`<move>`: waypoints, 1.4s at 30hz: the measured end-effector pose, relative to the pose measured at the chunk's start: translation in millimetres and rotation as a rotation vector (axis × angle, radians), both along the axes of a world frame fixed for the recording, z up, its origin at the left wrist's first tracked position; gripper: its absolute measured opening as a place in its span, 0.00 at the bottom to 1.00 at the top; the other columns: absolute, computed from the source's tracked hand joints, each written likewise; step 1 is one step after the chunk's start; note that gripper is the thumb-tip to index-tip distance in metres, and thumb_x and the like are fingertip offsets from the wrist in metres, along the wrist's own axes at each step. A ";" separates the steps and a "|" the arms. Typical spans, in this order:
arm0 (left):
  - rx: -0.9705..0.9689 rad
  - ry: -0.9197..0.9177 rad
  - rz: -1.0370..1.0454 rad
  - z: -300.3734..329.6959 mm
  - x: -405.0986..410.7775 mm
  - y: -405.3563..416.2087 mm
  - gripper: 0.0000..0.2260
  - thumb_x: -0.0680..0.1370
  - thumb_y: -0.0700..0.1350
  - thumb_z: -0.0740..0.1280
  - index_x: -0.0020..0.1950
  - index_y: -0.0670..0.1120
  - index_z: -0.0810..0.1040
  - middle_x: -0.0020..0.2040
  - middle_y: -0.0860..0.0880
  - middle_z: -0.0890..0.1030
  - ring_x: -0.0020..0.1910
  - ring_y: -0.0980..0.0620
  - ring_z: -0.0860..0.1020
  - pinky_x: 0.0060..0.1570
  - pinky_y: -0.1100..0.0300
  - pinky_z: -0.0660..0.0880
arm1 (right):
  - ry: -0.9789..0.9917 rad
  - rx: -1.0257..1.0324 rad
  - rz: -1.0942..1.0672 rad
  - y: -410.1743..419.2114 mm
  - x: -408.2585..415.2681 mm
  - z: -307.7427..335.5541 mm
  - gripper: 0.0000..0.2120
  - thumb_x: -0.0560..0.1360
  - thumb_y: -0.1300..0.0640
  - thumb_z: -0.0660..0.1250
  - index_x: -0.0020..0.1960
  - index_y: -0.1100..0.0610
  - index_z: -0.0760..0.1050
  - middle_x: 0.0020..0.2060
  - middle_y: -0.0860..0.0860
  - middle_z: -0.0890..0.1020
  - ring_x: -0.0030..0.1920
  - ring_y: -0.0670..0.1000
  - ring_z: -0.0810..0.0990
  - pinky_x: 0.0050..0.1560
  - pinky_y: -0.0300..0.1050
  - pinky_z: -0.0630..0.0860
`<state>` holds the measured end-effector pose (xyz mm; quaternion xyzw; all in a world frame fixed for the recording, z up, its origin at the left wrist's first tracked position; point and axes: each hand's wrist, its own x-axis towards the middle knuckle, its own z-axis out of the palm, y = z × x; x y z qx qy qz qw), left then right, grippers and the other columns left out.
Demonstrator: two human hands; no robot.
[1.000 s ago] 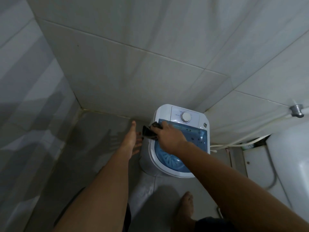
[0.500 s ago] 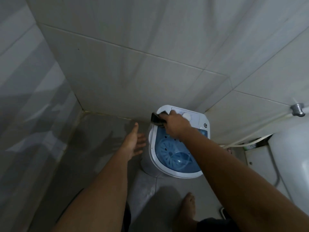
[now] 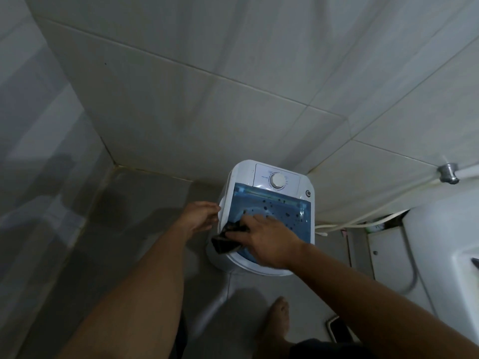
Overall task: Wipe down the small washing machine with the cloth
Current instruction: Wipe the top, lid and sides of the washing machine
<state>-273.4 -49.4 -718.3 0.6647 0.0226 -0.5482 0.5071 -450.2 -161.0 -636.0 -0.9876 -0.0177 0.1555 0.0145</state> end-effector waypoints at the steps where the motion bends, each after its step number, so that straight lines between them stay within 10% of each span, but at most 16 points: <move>1: 0.000 -0.027 0.001 -0.2 0.2 -1.4 0.08 0.77 0.40 0.70 0.55 0.42 0.82 0.47 0.42 0.83 0.38 0.49 0.80 0.46 0.56 0.79 | -0.028 0.004 -0.051 -7.5 6.5 3.7 0.25 0.78 0.51 0.67 0.74 0.42 0.66 0.59 0.56 0.74 0.55 0.57 0.76 0.54 0.56 0.77; 6: 0.022 -0.043 -0.032 1.5 4.1 -2.9 0.05 0.78 0.40 0.68 0.53 0.46 0.81 0.42 0.47 0.84 0.39 0.53 0.81 0.46 0.58 0.78 | -0.130 -0.061 -0.285 -23.0 44.5 -1.4 0.28 0.78 0.54 0.66 0.76 0.45 0.66 0.61 0.57 0.73 0.57 0.60 0.75 0.52 0.56 0.76; 20: 0.012 -0.016 -0.015 -1.2 3.5 -2.5 0.07 0.76 0.44 0.72 0.53 0.46 0.83 0.48 0.48 0.85 0.45 0.52 0.82 0.53 0.55 0.77 | 0.048 -0.026 0.193 27.8 -41.2 -5.0 0.28 0.76 0.53 0.68 0.74 0.46 0.67 0.62 0.57 0.72 0.58 0.59 0.74 0.54 0.59 0.77; 31: 0.036 -0.050 -0.024 -1.7 3.7 -5.2 0.08 0.77 0.44 0.71 0.54 0.45 0.83 0.50 0.47 0.86 0.45 0.51 0.83 0.48 0.56 0.79 | -0.171 0.034 -0.693 -33.4 27.3 -32.8 0.25 0.82 0.53 0.59 0.78 0.50 0.61 0.64 0.59 0.70 0.59 0.61 0.74 0.54 0.59 0.79; 42: 0.035 -0.070 -0.024 -4.8 1.7 -8.4 0.10 0.77 0.43 0.71 0.57 0.44 0.82 0.50 0.45 0.85 0.44 0.49 0.83 0.57 0.51 0.77 | -0.292 0.083 -0.241 -33.8 -47.1 -36.3 0.25 0.80 0.49 0.60 0.76 0.49 0.65 0.64 0.57 0.74 0.58 0.57 0.77 0.54 0.54 0.81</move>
